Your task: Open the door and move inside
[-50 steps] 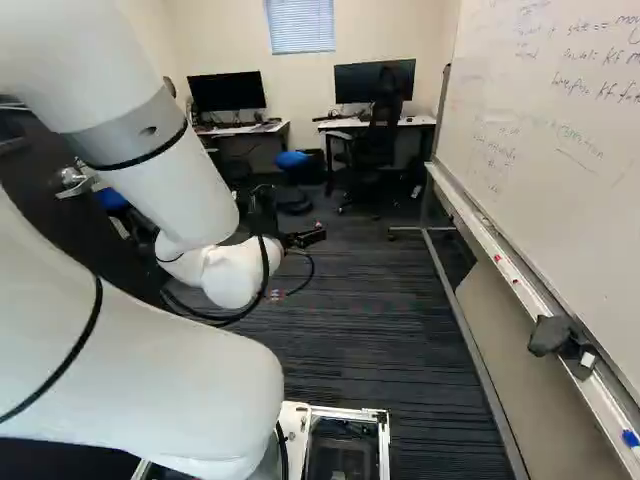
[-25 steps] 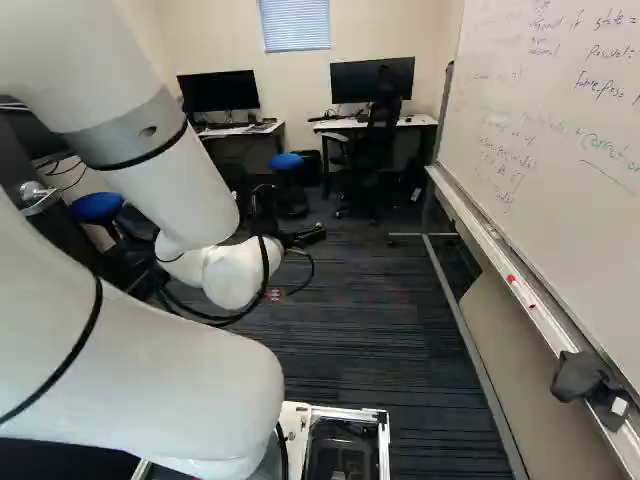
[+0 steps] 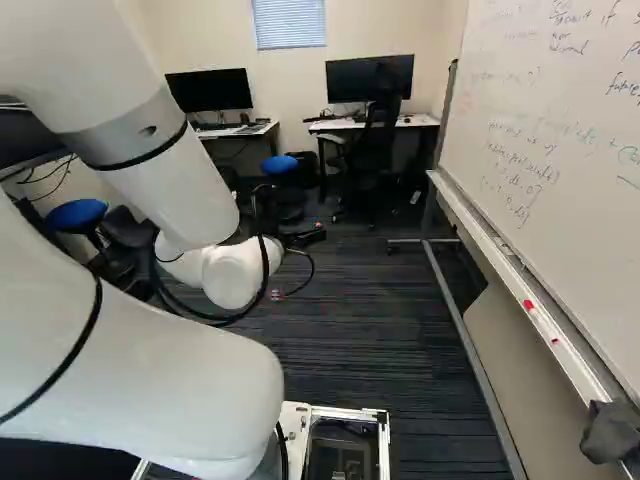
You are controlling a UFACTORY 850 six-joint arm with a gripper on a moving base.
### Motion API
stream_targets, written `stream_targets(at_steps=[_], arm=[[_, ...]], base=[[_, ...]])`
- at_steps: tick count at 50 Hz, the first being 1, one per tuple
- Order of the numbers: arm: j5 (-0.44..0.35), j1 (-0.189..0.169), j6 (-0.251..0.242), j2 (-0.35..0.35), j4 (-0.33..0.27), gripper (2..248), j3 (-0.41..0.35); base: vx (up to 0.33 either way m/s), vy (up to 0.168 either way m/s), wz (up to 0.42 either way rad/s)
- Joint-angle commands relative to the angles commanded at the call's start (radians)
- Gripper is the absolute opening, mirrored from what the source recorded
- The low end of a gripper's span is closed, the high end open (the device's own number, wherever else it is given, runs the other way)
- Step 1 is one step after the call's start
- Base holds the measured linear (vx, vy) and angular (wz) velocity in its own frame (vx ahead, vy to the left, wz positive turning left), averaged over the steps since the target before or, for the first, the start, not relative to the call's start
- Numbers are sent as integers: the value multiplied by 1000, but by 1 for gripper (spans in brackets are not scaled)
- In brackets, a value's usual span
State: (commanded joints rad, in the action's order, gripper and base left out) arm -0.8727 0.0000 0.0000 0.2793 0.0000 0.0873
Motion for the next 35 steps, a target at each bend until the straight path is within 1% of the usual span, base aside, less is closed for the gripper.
stream_targets(at_steps=[35], arm=[[0,0,0,0,0,247,0]], base=[[215,1,-19]])
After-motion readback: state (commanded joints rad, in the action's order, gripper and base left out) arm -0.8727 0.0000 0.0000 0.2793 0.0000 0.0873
